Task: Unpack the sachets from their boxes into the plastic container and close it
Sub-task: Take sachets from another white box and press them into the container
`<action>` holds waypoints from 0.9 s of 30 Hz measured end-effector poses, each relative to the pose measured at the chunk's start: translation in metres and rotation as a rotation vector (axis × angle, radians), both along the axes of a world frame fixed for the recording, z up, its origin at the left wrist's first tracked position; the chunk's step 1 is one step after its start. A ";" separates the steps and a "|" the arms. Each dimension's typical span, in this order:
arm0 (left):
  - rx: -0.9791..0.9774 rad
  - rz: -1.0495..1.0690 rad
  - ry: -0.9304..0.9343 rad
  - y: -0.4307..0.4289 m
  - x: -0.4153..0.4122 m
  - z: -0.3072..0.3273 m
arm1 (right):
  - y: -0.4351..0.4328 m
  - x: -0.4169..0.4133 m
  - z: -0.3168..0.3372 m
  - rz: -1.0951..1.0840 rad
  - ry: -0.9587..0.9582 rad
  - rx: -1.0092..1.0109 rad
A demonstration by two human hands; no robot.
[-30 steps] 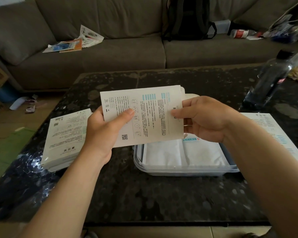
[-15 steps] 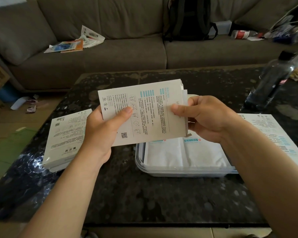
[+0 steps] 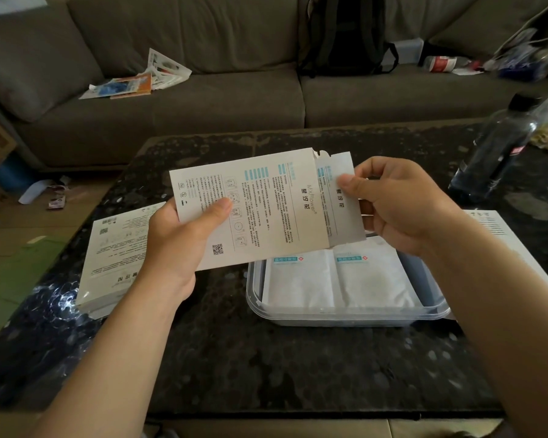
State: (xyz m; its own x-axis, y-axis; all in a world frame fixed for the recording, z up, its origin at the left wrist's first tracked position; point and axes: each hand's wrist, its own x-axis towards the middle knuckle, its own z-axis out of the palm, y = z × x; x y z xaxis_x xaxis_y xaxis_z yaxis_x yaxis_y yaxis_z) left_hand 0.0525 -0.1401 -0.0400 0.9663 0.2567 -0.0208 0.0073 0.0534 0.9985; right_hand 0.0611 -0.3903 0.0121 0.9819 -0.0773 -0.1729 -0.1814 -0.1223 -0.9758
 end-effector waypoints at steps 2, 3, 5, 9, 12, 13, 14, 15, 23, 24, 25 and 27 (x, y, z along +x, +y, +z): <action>0.009 0.002 0.000 0.000 0.000 0.000 | 0.001 0.000 -0.001 -0.022 -0.021 0.001; 0.012 0.004 0.000 0.000 0.000 0.000 | 0.001 0.001 -0.001 -0.039 -0.033 -0.010; 0.014 0.010 -0.002 0.001 0.000 0.000 | 0.000 0.001 0.000 -0.100 -0.066 -0.060; 0.012 0.029 -0.013 0.002 0.001 0.001 | -0.008 0.003 0.005 -0.252 -0.151 -0.089; 0.011 0.036 -0.012 0.002 0.002 0.001 | -0.014 0.003 0.009 -0.299 -0.195 -0.063; 0.013 0.039 -0.010 0.002 0.002 0.001 | -0.015 0.002 0.011 -0.306 -0.210 -0.057; 0.017 0.044 -0.008 0.002 0.003 0.001 | -0.016 0.001 0.013 -0.314 -0.223 -0.052; 0.018 0.050 -0.005 0.003 0.003 0.001 | -0.017 0.000 0.015 -0.324 -0.237 -0.050; 0.016 0.126 0.029 0.006 0.006 -0.001 | -0.029 -0.015 0.037 -0.334 -0.434 -0.169; 0.011 0.128 0.030 0.006 0.006 -0.001 | -0.030 -0.017 0.039 -0.317 -0.439 -0.207; 0.008 0.128 0.030 0.006 0.005 -0.001 | -0.032 -0.018 0.041 -0.275 -0.429 -0.248; 0.006 0.133 0.030 0.005 0.005 -0.001 | -0.035 -0.020 0.045 -0.173 -0.353 -0.286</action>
